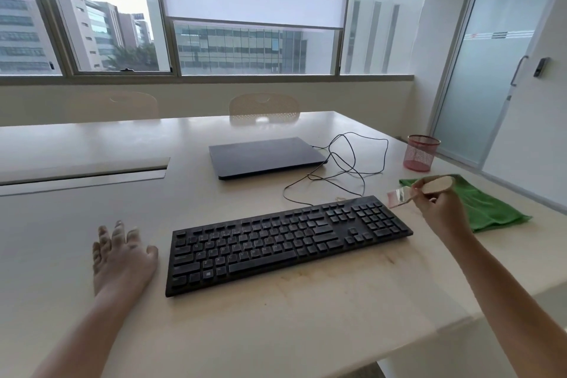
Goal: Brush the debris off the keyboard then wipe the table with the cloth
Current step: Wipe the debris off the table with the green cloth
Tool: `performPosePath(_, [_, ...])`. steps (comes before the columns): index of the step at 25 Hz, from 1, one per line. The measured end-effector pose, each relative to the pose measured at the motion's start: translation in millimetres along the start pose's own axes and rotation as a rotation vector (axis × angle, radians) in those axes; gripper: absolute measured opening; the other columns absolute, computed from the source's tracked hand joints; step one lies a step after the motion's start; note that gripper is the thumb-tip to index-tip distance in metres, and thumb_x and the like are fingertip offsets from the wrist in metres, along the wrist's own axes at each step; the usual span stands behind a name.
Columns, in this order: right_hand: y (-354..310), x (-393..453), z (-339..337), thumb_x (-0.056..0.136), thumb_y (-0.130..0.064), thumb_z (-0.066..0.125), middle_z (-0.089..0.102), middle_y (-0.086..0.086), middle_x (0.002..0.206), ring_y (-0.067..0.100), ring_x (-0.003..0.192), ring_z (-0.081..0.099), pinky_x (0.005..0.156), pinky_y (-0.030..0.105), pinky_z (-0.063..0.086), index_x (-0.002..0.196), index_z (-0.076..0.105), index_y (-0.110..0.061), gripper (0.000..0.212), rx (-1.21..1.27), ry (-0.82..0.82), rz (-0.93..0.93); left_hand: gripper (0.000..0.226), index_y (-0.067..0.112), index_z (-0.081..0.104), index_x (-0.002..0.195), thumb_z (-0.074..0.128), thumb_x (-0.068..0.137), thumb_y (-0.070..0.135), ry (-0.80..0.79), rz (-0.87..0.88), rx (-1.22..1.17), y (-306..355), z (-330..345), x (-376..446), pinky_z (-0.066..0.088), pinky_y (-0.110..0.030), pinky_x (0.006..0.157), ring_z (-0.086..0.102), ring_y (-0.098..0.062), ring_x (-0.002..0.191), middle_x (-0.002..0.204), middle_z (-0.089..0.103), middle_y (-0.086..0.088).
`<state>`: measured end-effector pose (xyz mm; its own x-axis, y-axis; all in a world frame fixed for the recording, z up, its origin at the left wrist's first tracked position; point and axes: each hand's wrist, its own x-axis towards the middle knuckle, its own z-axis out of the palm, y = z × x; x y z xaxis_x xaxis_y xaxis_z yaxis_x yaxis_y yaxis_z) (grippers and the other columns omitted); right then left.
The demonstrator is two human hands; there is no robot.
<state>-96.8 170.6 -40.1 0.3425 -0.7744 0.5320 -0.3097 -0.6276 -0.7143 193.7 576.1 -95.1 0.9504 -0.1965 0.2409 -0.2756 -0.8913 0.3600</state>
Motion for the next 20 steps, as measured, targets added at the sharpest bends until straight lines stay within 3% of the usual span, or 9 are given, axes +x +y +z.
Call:
performPosePath(2, [8, 3, 4, 0.091, -0.016, 0.058, 0.062, 0.007, 0.069, -0.004, 0.044, 0.057, 0.039, 0.011, 0.044, 0.093, 0.062, -0.008, 0.009, 0.12, -0.071, 0.064, 0.053, 0.011, 0.031, 0.145, 0.041, 0.095, 0.026, -0.011, 0.026, -0.022, -1, -1, 2, 0.002, -0.038, 0.119, -0.002, -0.026, 0.146, 0.157, 0.011, -0.011])
performPosePath(4, [19, 10, 4, 0.093, -0.02, 0.054, 0.063, 0.012, 0.071, -0.002, 0.043, 0.058, 0.038, 0.017, 0.049, 0.098, 0.061, -0.003, 0.019, 0.217, -0.093, 0.143, 0.053, 0.011, 0.034, 0.145, 0.045, 0.095, 0.026, -0.031, 0.038, -0.071, 0, -3, 7, 0.006, -0.039, 0.119, 0.004, -0.029, 0.146, 0.156, 0.017, -0.013])
performPosePath(7, [36, 30, 1, 0.096, -0.015, 0.048, 0.064, 0.013, 0.075, -0.005, 0.047, 0.061, 0.041, 0.014, 0.05, 0.111, 0.06, 0.005, 0.027, 0.207, -0.077, 0.16, 0.051, 0.009, 0.036, 0.143, 0.047, 0.095, 0.022, -0.01, 0.022, -0.168, 10, -10, 10, 0.011, -0.043, 0.118, 0.009, -0.032, 0.145, 0.153, 0.024, -0.017])
performPosePath(10, [42, 50, 3, 0.093, -0.011, 0.055, 0.069, 0.013, 0.085, -0.008, 0.051, 0.062, 0.044, 0.006, 0.046, 0.117, 0.061, 0.001, 0.028, 0.002, -0.128, -0.016, 0.05, 0.007, 0.036, 0.142, 0.047, 0.096, 0.022, 0.068, 0.078, -0.206, 43, -15, 9, 0.012, -0.042, 0.118, 0.009, -0.031, 0.145, 0.153, 0.024, -0.016])
performPosePath(13, [59, 70, 10, 0.088, -0.015, 0.063, 0.073, 0.015, 0.081, 0.02, 0.066, 0.069, 0.051, 0.02, 0.045, 0.114, 0.067, -0.008, 0.028, -0.253, -0.2, -0.282, 0.051, 0.007, 0.035, 0.143, 0.047, 0.096, 0.022, 0.133, 0.156, -0.243, 100, -14, 0, 0.011, -0.04, 0.118, 0.006, -0.027, 0.146, 0.154, 0.022, -0.014])
performPosePath(17, [84, 99, 19, 0.092, -0.027, 0.057, 0.073, 0.014, 0.086, 0.031, 0.076, 0.068, 0.061, 0.032, 0.049, 0.119, 0.065, -0.02, 0.029, -0.464, -0.308, -0.321, 0.051, 0.009, 0.034, 0.143, 0.047, 0.096, 0.024, 0.165, 0.257, -0.256, 184, 0, -22, 0.01, -0.038, 0.119, 0.003, -0.023, 0.147, 0.156, 0.02, -0.01])
performPosePath(20, [100, 112, 31, 0.094, -0.03, 0.051, 0.073, 0.011, 0.093, 0.03, 0.083, 0.068, 0.06, 0.03, 0.044, 0.12, 0.064, -0.026, 0.029, -0.55, -0.366, -0.364, 0.052, 0.011, 0.033, 0.144, 0.046, 0.097, 0.026, 0.169, 0.298, -0.325, 245, 7, -42, 0.01, -0.036, 0.119, 0.001, -0.02, 0.147, 0.156, 0.018, -0.006])
